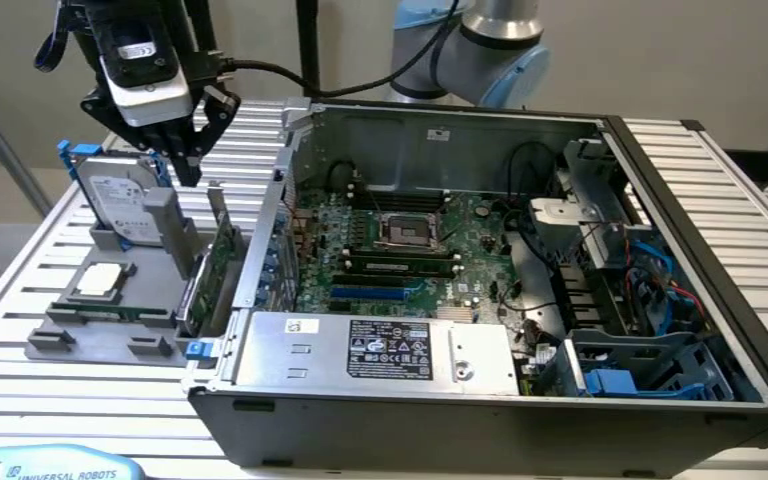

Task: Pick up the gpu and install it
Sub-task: 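Reach for the gpu, then pick up the gpu and move the gpu toward the slot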

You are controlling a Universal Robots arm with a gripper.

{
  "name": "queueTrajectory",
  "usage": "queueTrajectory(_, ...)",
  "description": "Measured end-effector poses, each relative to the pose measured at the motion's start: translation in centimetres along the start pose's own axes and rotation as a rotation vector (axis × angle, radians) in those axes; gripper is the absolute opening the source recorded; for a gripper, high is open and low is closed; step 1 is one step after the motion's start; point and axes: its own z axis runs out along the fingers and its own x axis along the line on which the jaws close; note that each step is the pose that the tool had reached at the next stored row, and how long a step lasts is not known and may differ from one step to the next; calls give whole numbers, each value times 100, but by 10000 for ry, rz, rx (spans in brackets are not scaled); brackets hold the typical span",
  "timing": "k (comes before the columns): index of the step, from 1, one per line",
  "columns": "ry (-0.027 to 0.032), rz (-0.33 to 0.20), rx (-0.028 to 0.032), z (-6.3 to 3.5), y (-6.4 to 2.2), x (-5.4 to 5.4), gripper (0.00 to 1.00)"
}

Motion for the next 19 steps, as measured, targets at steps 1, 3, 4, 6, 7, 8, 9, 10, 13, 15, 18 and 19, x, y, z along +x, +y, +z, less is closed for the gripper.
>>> queueTrajectory(1, 0, 0, 0, 17, -8, 46, 11)
queueTrajectory(3, 0, 0, -1, 51, -19, 135, 11)
queueTrajectory(4, -1, -1, -1, 69, -22, 161, 11)
queueTrajectory(6, 0, -1, 0, 77, -23, 165, 11)
queueTrajectory(7, 1, -1, 1, 76, -23, 165, 11)
queueTrajectory(8, 2, 0, 1, 76, -23, 166, 11)
queueTrajectory(9, 1, 0, 1, 76, -23, 166, 11)
queueTrajectory(10, 1, 0, 1, 76, -23, 166, 11)
queueTrajectory(13, 2, 0, 1, 76, -23, 166, 11)
queueTrajectory(15, 1, 0, 1, 76, -23, 166, 11)
queueTrajectory(18, 1, 0, 1, 76, -23, 166, 11)
queueTrajectory(19, 1, 0, 1, 76, -23, 166, 12)
